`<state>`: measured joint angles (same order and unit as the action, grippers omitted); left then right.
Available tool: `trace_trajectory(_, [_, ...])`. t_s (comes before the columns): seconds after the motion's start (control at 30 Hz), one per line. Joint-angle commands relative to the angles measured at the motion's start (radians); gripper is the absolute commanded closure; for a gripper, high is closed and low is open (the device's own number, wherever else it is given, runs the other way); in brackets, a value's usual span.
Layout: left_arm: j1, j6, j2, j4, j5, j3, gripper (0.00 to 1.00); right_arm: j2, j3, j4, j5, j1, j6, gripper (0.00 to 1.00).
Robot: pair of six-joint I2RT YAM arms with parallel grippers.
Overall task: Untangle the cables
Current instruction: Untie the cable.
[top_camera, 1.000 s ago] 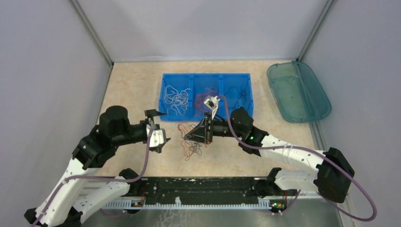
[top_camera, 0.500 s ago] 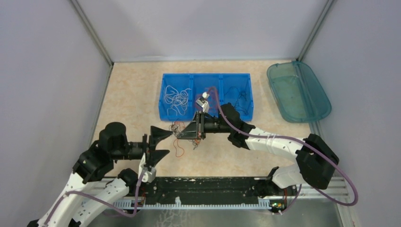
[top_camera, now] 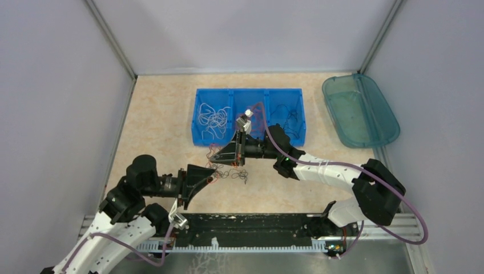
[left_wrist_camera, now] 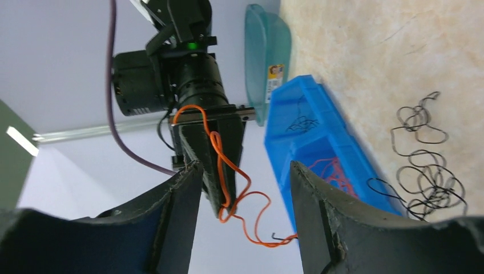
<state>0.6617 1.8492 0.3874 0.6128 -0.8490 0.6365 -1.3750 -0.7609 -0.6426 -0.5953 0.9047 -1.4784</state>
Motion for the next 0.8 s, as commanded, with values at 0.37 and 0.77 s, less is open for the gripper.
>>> trace_trajectory(0.37, [0.007, 0.145, 0.112, -0.148, -0.159, 0.004, 0.92, -0.001, -0.056, -0.016, 0.026, 0.005, 0.035, 1.00])
trace_trajectory(0.77, [0.007, -0.499, 0.197, -0.113, -0.004, 0.243, 1.00, 0.182, -0.039, 0.303, 0.252, -0.053, 0.498, 0.01])
